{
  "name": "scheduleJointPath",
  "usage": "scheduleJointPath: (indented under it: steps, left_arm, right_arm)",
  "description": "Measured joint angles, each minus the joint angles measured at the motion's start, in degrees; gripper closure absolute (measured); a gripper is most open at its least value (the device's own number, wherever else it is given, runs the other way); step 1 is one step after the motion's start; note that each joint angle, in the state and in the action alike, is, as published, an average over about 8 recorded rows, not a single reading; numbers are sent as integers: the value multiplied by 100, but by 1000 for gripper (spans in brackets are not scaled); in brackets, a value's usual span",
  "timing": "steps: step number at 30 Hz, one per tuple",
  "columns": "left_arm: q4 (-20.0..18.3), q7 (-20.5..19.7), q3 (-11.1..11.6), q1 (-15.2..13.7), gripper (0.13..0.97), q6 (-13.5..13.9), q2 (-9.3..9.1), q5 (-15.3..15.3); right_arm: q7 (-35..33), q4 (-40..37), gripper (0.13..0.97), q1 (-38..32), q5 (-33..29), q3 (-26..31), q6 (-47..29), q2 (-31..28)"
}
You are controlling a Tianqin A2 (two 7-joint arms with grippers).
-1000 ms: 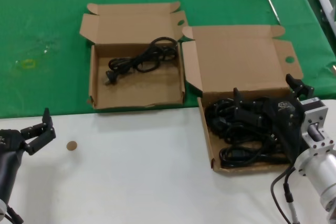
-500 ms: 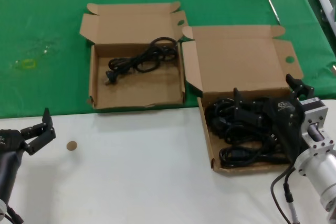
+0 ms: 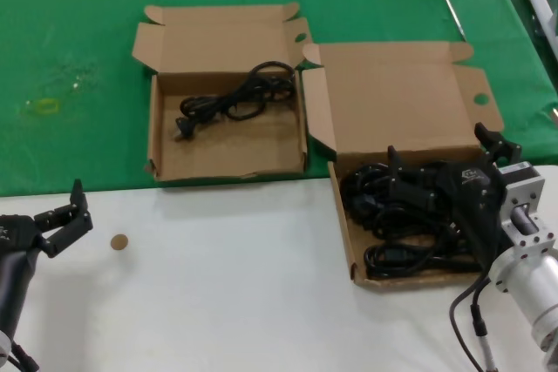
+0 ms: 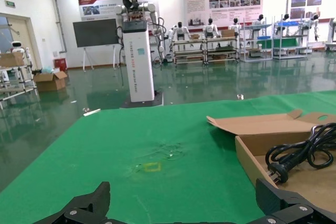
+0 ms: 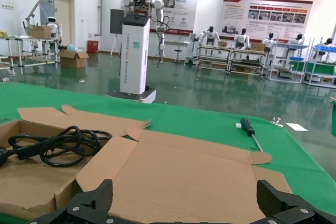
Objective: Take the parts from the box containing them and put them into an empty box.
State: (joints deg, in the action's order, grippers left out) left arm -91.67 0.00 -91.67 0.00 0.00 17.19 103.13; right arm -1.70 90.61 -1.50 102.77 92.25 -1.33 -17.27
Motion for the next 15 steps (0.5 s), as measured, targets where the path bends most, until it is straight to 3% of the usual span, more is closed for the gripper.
scheduleJointPath:
  steps: [15]
  left_arm:
    - [0, 0, 0, 0, 132, 0, 0, 0]
  right_arm:
    - [0, 0, 129, 0, 0, 0, 0, 0]
